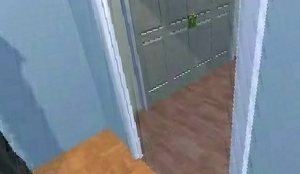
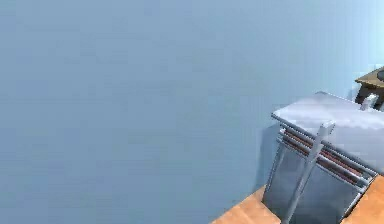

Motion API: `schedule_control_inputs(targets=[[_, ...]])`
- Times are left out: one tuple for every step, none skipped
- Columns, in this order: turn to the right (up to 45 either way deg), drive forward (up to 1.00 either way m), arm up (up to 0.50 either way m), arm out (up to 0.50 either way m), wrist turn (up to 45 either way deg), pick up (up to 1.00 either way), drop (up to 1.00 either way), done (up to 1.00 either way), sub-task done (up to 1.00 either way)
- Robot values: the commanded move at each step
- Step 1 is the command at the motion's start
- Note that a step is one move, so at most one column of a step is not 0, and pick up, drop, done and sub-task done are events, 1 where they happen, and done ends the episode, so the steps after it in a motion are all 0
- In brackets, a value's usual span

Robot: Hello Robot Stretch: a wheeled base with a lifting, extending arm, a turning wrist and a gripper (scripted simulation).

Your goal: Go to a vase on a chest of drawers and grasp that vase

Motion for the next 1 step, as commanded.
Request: schedule_control_inputs(targets=[[-45.0, 0.00, 0.00, 0.00, 0.0, 0.00, 0.00, 0.00, 0.00]])
